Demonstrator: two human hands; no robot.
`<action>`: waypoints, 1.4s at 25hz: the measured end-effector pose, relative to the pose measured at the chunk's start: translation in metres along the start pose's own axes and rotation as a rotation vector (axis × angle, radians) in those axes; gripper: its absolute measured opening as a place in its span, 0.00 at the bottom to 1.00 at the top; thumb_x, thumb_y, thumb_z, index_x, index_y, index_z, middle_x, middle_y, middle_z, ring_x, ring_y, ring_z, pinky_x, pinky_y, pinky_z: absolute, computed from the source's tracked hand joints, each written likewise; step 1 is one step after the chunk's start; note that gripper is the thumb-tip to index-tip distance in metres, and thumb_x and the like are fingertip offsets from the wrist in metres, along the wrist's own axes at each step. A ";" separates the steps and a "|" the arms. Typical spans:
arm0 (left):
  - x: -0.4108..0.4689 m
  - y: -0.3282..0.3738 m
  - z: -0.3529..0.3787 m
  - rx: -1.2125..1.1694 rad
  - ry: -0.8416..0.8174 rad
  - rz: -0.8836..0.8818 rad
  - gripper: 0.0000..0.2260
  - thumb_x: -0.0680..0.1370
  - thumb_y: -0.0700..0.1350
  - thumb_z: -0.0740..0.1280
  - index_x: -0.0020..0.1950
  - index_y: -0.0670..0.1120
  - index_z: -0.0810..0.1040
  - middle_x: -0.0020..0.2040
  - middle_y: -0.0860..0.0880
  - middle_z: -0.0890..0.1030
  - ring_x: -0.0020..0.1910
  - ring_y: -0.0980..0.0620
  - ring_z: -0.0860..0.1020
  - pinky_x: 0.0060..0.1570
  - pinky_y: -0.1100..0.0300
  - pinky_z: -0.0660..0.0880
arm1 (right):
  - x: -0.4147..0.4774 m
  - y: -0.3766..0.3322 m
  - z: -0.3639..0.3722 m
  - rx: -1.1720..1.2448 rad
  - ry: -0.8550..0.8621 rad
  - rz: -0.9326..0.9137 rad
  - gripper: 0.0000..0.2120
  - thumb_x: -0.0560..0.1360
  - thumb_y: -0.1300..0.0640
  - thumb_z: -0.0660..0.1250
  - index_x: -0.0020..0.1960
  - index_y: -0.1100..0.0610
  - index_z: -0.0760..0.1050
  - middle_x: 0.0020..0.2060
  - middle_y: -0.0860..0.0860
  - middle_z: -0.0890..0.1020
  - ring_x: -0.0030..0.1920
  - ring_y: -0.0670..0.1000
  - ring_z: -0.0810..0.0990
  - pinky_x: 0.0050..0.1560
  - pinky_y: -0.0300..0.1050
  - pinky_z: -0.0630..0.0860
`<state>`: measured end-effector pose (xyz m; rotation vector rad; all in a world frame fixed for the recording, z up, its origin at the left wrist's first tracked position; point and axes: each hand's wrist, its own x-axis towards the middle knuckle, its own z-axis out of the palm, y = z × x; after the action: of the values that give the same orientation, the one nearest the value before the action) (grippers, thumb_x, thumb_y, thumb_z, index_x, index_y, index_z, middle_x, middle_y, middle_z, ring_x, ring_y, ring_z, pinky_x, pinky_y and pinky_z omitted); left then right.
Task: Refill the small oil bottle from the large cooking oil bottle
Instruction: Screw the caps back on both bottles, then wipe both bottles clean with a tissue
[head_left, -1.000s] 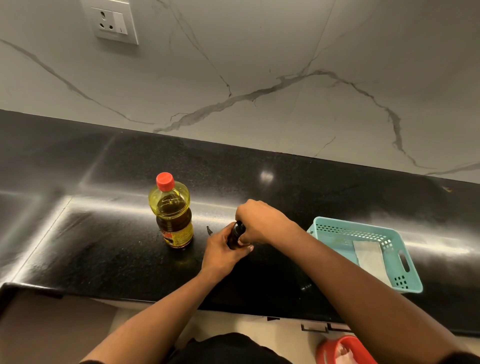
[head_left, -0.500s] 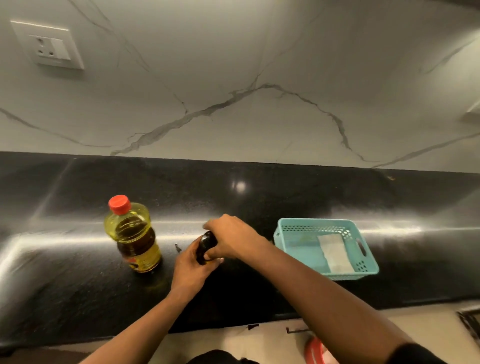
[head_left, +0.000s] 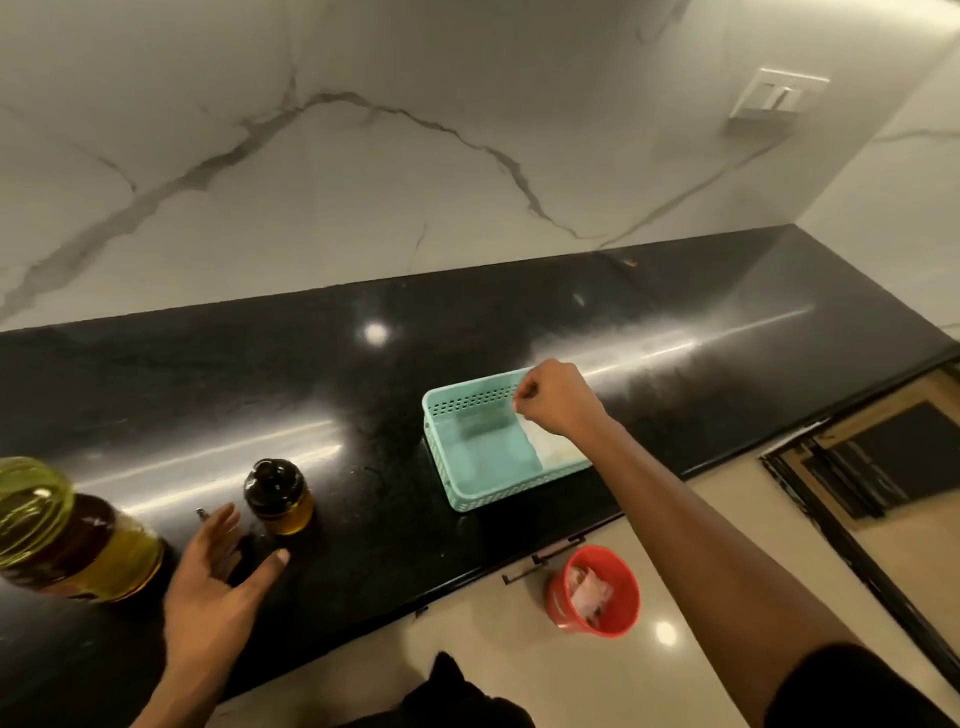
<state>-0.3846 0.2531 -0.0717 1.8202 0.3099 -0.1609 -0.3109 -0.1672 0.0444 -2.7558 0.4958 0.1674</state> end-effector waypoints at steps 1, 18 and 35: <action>-0.005 0.002 0.002 -0.024 0.009 0.000 0.41 0.73 0.34 0.81 0.82 0.52 0.69 0.79 0.45 0.76 0.77 0.42 0.75 0.76 0.41 0.71 | 0.006 0.018 0.011 -0.049 -0.042 0.046 0.07 0.74 0.60 0.71 0.42 0.59 0.88 0.36 0.55 0.89 0.40 0.55 0.87 0.49 0.52 0.86; -0.005 0.014 0.013 -0.013 0.085 0.054 0.38 0.74 0.35 0.81 0.79 0.57 0.71 0.76 0.46 0.79 0.74 0.44 0.78 0.74 0.39 0.74 | 0.027 0.072 0.034 0.137 -0.150 0.209 0.05 0.73 0.58 0.80 0.44 0.60 0.88 0.38 0.56 0.89 0.41 0.55 0.90 0.50 0.52 0.88; 0.016 0.039 0.002 0.174 -0.018 0.325 0.33 0.75 0.50 0.82 0.79 0.56 0.76 0.77 0.55 0.78 0.78 0.56 0.74 0.79 0.47 0.73 | -0.096 -0.159 0.086 0.723 -0.077 -0.305 0.06 0.76 0.57 0.71 0.43 0.54 0.75 0.45 0.47 0.88 0.46 0.49 0.87 0.48 0.49 0.82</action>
<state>-0.3580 0.2436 -0.0407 2.0131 -0.0160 0.0244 -0.3479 0.0335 0.0285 -2.0673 0.0761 0.0108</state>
